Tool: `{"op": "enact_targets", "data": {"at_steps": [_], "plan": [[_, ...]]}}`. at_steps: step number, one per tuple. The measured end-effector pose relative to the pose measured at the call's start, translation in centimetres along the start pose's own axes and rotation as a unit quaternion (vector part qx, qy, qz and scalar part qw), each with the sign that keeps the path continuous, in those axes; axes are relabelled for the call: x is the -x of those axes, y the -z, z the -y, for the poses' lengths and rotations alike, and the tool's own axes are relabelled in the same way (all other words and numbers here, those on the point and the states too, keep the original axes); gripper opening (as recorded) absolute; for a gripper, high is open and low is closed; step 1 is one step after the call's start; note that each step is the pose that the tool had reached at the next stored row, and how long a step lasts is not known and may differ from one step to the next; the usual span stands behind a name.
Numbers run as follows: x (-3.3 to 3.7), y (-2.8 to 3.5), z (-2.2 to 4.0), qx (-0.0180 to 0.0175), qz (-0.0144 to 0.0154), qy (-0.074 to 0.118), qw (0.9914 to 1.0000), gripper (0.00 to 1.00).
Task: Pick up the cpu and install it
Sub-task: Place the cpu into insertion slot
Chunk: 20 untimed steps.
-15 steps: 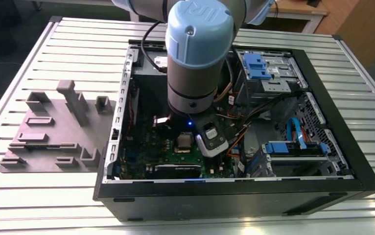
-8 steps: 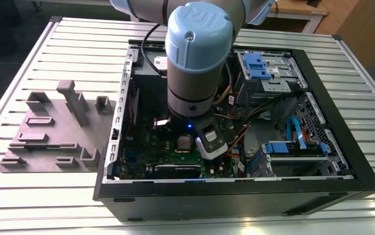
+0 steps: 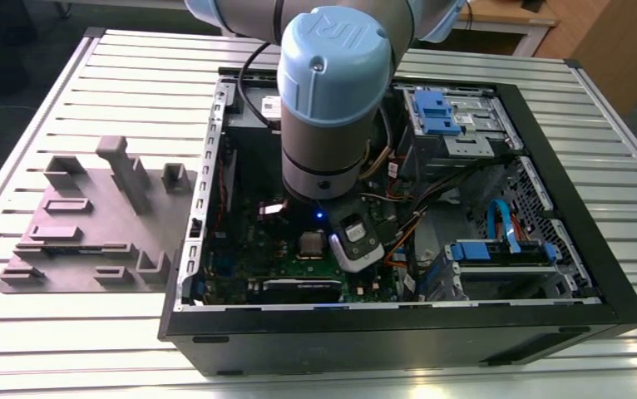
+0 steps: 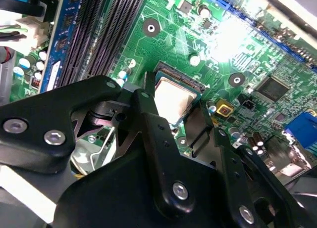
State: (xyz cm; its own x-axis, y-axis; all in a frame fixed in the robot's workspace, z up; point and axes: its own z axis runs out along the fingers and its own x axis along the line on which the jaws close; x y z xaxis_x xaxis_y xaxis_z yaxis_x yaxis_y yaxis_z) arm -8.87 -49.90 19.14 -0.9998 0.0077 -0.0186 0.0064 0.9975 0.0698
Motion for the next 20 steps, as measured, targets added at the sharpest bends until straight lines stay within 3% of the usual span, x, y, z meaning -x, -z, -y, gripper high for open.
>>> {"op": "enact_targets", "data": {"at_steps": [16, 20], "plan": [[-0.01, -0.12, 0.01, 0.0000, 0.0000, 0.000, 1.00000, 0.47], [-0.01, -0.13, 0.01, 0.0000, 0.0000, 0.000, 1.00000, 0.54]]}}
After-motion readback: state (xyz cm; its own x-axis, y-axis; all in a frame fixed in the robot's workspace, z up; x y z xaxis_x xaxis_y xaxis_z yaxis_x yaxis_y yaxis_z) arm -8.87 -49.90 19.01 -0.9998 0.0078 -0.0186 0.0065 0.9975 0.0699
